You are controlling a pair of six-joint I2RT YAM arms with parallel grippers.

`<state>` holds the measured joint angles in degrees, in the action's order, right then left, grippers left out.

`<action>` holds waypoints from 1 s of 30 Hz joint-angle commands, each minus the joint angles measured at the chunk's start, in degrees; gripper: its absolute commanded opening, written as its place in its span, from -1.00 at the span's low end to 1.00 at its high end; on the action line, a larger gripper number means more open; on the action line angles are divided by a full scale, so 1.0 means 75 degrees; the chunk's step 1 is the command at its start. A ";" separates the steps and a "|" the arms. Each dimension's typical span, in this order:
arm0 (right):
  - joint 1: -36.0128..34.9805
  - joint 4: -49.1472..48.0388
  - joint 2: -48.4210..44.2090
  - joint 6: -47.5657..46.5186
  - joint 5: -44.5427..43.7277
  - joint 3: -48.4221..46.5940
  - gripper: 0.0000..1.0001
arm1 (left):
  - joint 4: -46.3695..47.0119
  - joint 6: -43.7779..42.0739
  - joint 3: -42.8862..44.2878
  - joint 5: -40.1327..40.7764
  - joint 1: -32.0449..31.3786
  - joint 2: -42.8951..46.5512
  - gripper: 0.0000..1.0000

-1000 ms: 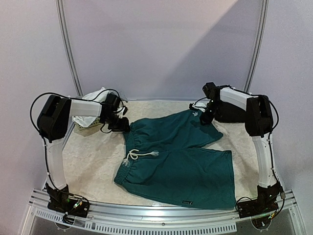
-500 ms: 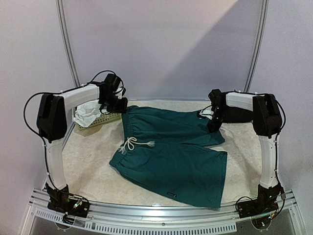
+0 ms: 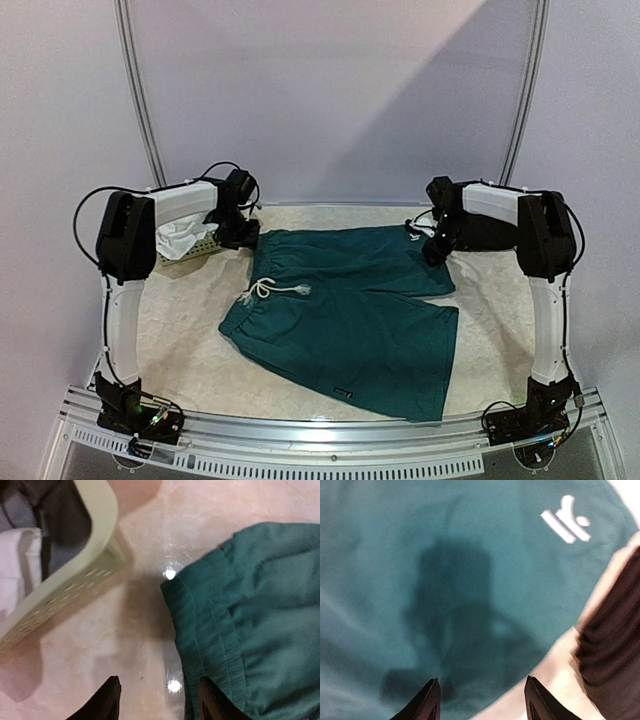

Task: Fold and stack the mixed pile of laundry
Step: Adjust the flattened shorts at the center of the board.

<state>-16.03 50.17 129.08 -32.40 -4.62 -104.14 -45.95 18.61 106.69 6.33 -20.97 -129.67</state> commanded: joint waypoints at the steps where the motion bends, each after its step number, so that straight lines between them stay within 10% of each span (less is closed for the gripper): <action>1: 0.0052 0.0075 -0.1508 0.0475 0.0287 0.0527 0.21 | 0.0388 -0.0901 -0.1130 0.0581 -0.0674 0.2367 0.09; 10: -0.0491 0.0365 -0.5006 -0.0236 0.2695 0.3680 0.23 | 0.0049 -0.1835 -0.4325 -0.0162 -0.2398 0.4909 0.03; 17: -0.2296 0.1020 -0.7465 -0.0992 0.3465 0.5745 0.14 | -0.0920 -0.4950 -0.5533 -0.0716 -0.3325 0.6078 -0.12; 30: -0.5416 0.1582 -0.8469 -0.1369 0.2778 0.7603 -0.03 | -0.0301 -0.6019 -0.7048 0.0092 -0.3544 0.7444 -0.10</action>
<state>-52.05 60.20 66.85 -40.73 19.64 -49.12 -50.04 -25.12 55.16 4.73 -46.87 -75.33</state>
